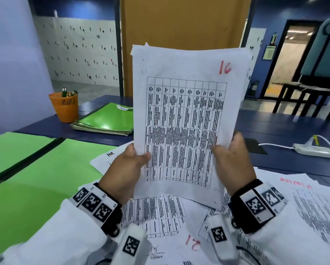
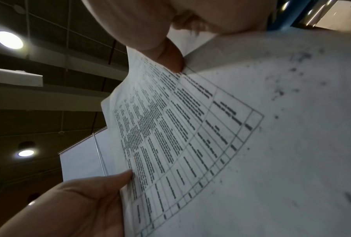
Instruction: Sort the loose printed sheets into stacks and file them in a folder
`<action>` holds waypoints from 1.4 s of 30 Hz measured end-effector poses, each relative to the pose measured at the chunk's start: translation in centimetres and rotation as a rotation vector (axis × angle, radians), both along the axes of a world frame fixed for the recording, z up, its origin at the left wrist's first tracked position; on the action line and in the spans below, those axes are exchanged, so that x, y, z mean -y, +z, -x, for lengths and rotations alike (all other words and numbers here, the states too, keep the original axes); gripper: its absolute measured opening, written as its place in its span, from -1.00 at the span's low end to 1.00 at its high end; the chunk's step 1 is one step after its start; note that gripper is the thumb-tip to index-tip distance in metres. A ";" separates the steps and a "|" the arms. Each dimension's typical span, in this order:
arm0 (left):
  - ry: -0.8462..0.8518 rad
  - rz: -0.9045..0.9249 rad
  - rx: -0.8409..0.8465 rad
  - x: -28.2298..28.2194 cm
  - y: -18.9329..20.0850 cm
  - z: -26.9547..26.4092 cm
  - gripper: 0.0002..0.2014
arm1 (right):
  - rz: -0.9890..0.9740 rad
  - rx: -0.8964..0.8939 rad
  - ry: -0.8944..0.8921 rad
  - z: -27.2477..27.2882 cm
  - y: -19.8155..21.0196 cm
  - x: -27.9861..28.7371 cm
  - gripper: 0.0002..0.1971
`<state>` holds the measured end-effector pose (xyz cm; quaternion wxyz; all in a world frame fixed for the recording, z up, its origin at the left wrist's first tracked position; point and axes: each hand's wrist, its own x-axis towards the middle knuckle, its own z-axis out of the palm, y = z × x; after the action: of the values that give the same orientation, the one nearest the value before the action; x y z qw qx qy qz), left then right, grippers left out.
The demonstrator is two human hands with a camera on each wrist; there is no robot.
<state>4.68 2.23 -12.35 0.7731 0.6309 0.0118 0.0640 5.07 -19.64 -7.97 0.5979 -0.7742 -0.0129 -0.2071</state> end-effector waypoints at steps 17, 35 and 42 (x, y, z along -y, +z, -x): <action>0.124 -0.270 0.281 -1.0 3.2 2.3 -0.77 | 0.072 0.010 0.066 0.9 4.6 0.1 -0.64; 0.860 -0.225 0.020 -7.2 3.6 -0.6 -0.79 | 1.713 -0.198 0.719 0.9 -1.0 2.2 -0.46; 0.775 -0.204 0.041 -8.0 3.5 -0.5 -0.87 | 1.729 -0.109 0.772 -1.1 -2.0 2.6 -0.71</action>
<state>5.23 10.24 -8.85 0.6251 0.6519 0.2271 0.3644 6.18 -22.23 -9.93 -0.1559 -0.8996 -0.3891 0.1225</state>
